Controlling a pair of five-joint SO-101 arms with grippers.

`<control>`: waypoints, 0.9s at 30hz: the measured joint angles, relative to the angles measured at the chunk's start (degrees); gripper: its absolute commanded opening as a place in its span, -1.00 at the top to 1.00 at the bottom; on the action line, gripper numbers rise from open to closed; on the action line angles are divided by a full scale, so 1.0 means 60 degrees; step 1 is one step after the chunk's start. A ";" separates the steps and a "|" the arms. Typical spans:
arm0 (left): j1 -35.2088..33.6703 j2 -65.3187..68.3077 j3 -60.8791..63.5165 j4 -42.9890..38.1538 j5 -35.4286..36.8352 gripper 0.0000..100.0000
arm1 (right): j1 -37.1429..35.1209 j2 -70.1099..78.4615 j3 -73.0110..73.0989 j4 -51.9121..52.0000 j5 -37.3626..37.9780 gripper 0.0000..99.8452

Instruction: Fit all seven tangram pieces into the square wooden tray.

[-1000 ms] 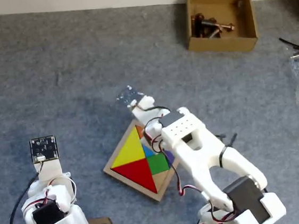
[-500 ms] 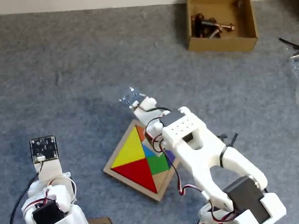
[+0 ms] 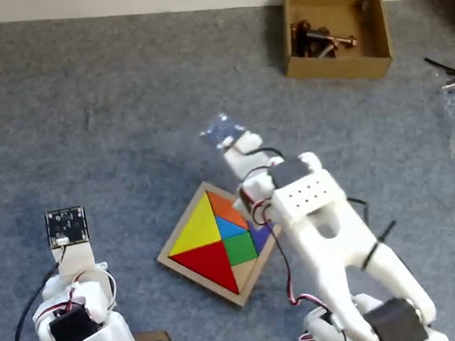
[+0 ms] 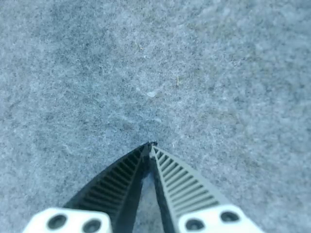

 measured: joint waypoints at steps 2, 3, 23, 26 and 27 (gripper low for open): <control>0.0000 0.0000 0.0000 0.0000 0.0000 0.99 | 0.0293 -0.0366 0.0000 0.0176 0.0000 0.99; 0.0000 0.0000 0.0000 0.0000 0.0000 0.99 | 0.0484 -0.0542 0.0000 0.0264 0.0000 0.99; 0.0000 0.0000 0.0000 0.0000 0.0000 0.99 | 0.3575 -0.5114 0.0000 0.1553 0.0000 0.99; 0.0000 0.0000 0.0000 0.0000 0.0000 0.99 | 0.3853 -0.5626 0.0000 0.1934 0.0000 0.99; 0.0000 0.0000 0.0000 0.0000 0.0000 0.99 | 0.3897 -0.5788 0.0000 0.2037 0.0000 0.99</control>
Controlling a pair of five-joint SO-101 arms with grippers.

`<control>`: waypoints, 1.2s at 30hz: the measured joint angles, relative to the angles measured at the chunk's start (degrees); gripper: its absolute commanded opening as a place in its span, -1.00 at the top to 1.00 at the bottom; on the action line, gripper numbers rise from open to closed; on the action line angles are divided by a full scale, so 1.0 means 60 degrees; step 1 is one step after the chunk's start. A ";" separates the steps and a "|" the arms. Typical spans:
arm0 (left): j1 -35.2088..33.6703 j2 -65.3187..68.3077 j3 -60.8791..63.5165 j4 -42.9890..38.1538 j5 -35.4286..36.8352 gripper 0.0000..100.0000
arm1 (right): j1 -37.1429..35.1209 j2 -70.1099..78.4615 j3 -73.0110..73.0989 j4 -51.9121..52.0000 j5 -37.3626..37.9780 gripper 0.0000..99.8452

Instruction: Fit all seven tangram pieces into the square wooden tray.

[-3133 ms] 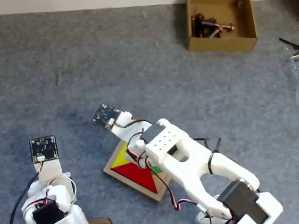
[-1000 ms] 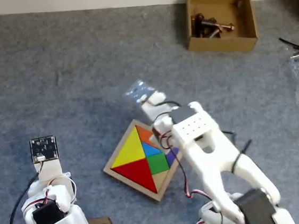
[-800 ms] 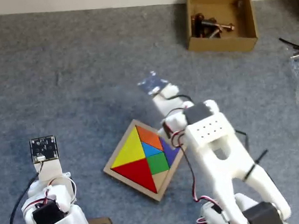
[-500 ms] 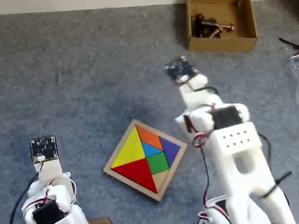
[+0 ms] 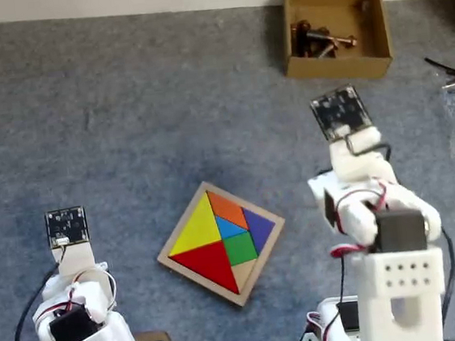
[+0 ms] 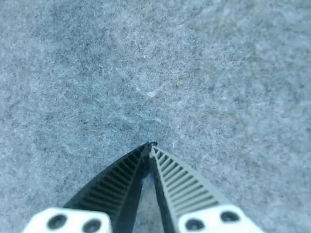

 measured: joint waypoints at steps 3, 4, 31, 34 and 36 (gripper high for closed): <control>0.0000 0.0000 0.0000 0.0000 0.0000 0.99 | 0.0132 -0.0615 0.0000 0.0322 0.0000 0.99; 0.0000 0.0000 0.0000 0.0000 0.0000 0.99 | 0.0161 -0.0864 0.0000 0.0440 0.0000 0.99; 0.0000 0.0000 0.0000 0.0000 0.0000 0.99 | 0.0190 -0.6872 0.5201 0.0264 0.0000 0.99; 0.0000 0.0000 0.0000 0.0000 0.0000 0.99 | 0.0190 -0.7311 0.5714 0.0264 0.0000 0.99; 0.0000 0.0000 0.0000 0.0000 0.0000 0.99 | 0.0190 -0.7560 0.6095 0.0264 0.0000 0.99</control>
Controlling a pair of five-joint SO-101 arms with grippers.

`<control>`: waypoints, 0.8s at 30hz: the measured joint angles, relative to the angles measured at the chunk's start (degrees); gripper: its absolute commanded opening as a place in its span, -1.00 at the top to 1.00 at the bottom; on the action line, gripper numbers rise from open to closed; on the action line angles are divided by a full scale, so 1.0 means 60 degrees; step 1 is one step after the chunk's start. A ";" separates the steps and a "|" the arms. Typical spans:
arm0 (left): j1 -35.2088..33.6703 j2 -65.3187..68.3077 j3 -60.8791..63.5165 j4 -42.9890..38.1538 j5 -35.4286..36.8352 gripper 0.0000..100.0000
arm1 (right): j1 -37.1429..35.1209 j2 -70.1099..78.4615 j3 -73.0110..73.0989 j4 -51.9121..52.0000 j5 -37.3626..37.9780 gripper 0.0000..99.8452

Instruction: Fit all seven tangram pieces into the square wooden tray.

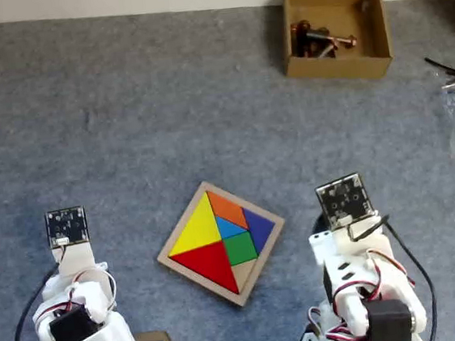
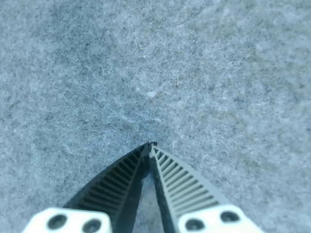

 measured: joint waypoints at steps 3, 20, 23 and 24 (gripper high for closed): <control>0.0000 0.0000 0.0000 0.0000 0.0000 0.99 | 0.0000 -0.0117 0.0542 -0.0337 0.0000 0.99; 0.0000 0.0000 0.0000 0.0000 0.0000 0.99 | 0.0000 -0.0176 0.3560 -0.1685 0.0000 0.99; 0.0000 0.0000 0.0000 0.0000 0.0000 0.99 | 0.0000 -0.0176 0.3560 -0.1700 0.0000 0.99; 0.0000 0.0000 0.0000 0.0000 0.0000 0.99 | 0.0000 -0.0176 0.3560 -0.1700 0.0000 0.99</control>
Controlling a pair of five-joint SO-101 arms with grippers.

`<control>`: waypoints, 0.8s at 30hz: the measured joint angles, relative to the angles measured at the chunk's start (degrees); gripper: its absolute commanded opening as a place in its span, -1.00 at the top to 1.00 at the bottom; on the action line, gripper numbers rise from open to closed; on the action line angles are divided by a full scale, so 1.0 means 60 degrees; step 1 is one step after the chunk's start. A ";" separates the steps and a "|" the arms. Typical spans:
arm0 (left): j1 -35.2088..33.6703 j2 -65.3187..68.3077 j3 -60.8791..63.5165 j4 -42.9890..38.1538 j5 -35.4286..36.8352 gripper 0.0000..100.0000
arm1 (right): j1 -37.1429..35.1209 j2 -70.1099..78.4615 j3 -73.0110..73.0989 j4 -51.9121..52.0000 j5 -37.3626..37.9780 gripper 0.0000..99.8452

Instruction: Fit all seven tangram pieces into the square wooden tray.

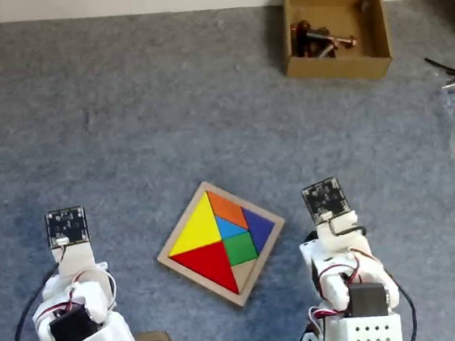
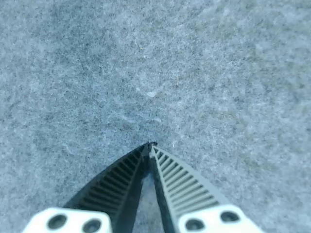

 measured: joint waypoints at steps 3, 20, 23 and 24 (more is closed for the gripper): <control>0.0000 0.0000 0.0000 0.0000 0.0000 0.99 | 0.0000 0.0000 0.0000 0.0161 -0.0396 0.99; 0.0000 0.0000 0.0000 0.0000 0.0000 0.99 | 0.0000 0.0000 0.0000 0.0601 -0.1714 0.99; 0.0000 0.0000 0.0000 0.0000 0.0000 0.99 | 0.0000 0.0000 0.0000 0.0601 -0.1744 0.99; 0.0000 0.0000 0.0000 0.0000 0.0000 0.99 | 0.0000 0.0000 0.0000 0.0601 -0.1744 0.99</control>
